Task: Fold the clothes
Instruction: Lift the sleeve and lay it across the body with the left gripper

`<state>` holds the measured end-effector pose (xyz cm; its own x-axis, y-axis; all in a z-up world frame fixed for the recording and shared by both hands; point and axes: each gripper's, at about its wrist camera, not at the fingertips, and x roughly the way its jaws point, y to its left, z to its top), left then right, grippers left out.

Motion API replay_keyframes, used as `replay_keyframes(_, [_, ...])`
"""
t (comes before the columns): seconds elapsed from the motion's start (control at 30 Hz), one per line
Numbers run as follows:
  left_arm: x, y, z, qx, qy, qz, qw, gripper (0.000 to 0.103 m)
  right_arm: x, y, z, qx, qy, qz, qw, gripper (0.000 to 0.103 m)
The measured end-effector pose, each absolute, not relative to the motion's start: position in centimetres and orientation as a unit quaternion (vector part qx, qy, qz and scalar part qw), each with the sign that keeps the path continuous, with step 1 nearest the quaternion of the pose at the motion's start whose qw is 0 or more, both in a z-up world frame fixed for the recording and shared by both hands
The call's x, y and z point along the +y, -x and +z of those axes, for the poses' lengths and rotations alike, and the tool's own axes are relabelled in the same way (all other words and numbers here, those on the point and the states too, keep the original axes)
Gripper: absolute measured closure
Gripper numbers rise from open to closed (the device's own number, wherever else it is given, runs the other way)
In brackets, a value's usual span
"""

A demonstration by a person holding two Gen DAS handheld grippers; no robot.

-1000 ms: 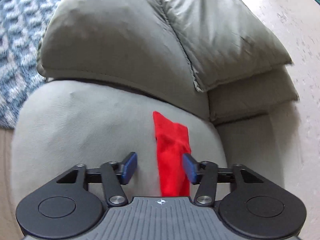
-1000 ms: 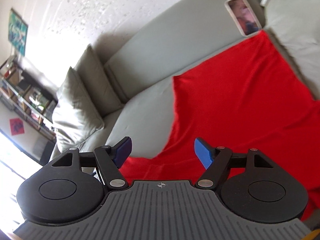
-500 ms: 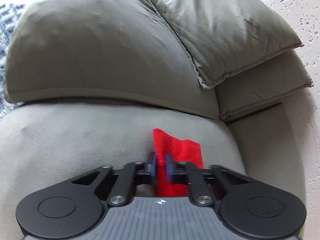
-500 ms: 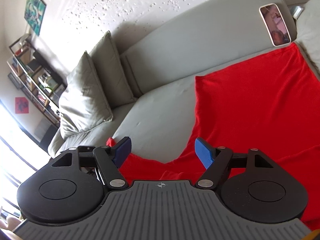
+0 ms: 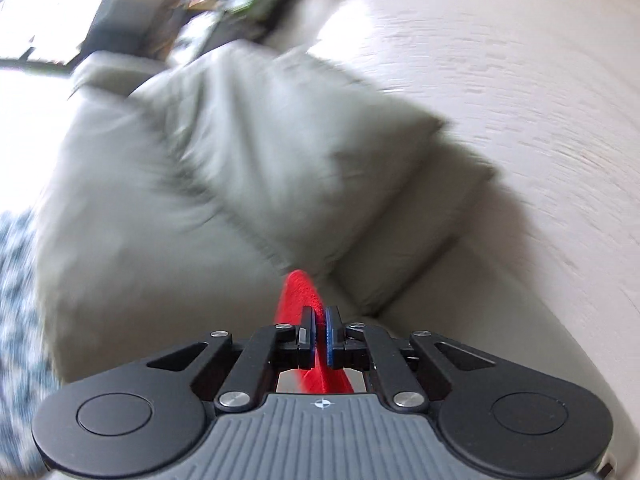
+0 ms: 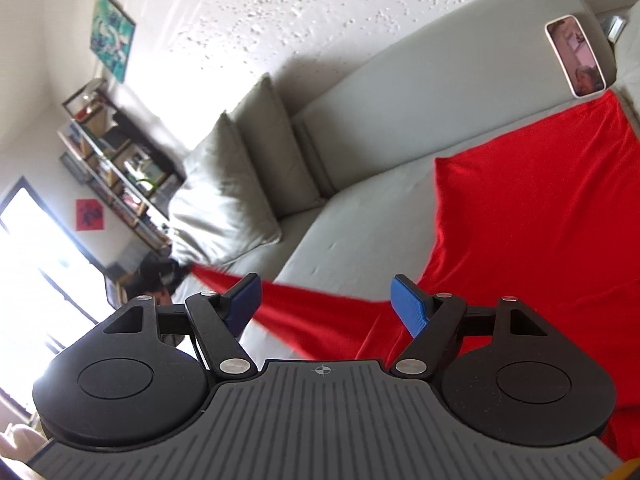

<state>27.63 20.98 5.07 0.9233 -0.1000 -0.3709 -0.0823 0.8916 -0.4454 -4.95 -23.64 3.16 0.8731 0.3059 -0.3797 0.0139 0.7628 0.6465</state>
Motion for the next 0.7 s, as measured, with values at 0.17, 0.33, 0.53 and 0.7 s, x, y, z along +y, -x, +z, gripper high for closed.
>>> replay_keyframes(0.17, [13.5,-23.4,7.4,0.181,0.138,-0.069,0.971,0.1,-25.7,8.0,3.6,0.227,-0.347,0.067,0.907,0.026])
replay_keyframes(0.33, [4.8,-18.8,8.1,0.179,0.052,-0.121,0.975,0.1,-29.2,11.9,3.2,0.222,-0.357,0.03,0.907,0.026])
replay_keyframes(0.53, [-6.1,-11.8,5.8,0.206,-0.024,-0.152,0.966,0.1,-34.8,17.5,2.1,0.203,-0.395,-0.036,0.895,0.026])
replay_keyframes(0.7, [-15.3,-5.0,5.0,0.171,-0.087,-0.197,0.961,0.1,-38.4,21.6,1.0,0.18,-0.419,-0.079,0.887,0.026])
